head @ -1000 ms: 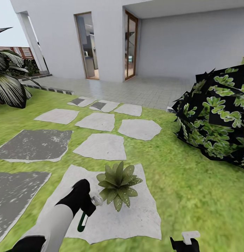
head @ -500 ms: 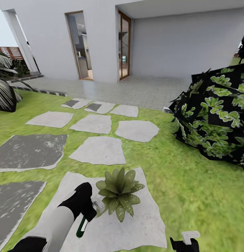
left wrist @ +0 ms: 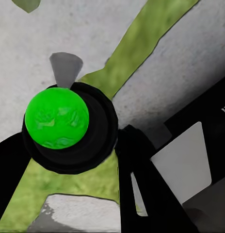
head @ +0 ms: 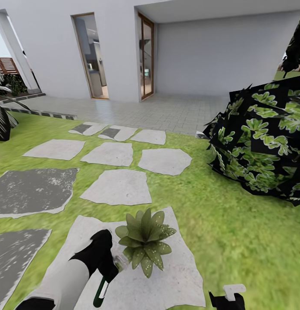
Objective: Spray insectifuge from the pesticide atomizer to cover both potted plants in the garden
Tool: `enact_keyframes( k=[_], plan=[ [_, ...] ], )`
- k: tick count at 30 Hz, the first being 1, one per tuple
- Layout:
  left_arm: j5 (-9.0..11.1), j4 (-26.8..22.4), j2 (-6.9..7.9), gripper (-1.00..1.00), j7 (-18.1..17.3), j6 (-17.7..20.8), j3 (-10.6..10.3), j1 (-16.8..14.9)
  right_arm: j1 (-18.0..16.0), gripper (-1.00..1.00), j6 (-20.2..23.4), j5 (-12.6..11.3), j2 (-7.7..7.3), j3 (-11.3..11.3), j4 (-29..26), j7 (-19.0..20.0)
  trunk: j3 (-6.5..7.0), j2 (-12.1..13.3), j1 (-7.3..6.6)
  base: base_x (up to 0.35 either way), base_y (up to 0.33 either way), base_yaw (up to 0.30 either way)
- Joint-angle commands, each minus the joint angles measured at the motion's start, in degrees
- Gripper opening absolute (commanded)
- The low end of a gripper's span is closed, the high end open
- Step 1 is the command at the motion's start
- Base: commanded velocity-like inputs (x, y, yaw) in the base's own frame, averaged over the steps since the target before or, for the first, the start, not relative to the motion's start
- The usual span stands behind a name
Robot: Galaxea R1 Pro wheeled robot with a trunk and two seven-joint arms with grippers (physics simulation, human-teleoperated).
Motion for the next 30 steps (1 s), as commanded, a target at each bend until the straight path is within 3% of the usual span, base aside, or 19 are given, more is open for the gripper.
enact_keyframes(
  k=[1, 9, 21, 30],
  plan=[
    [-0.5, -0.3, 0.05, -1.0, -0.5, 0.3, -0.1, 0.3, 0.0, 1.0, -0.2, 0.3, -0.01, -0.5, 0.0, 0.3, -0.05, 0.0, -0.01, 0.0, 0.0, 0.0],
    [-0.4, -1.3, -0.82, -1.0, -0.5, 0.5, -0.1, -0.2, 0.0, 1.0, -0.2, 0.3, -0.01, -0.5, 0.0, 0.3, -0.05, 0.0, -0.01, 0.0, 0.0, 0.0],
    [-0.5, -1.1, -0.17, -1.0, -0.4, 0.3, -0.3, 0.6, 0.0, 1.0, -0.2, 0.3, -0.01, -0.5, 0.0, 0.3, -0.05, 0.0, -0.01, -0.021, 0.003, 0.0],
    [-0.5, -1.2, -0.17, -1.0, -0.3, 0.3, -0.2, 0.6, 0.0, 1.0, -0.2, 0.3, 0.04, -0.5, 0.0, 0.3, -0.05, 0.0, -0.01, -0.034, 0.253, -0.002]
  ],
)
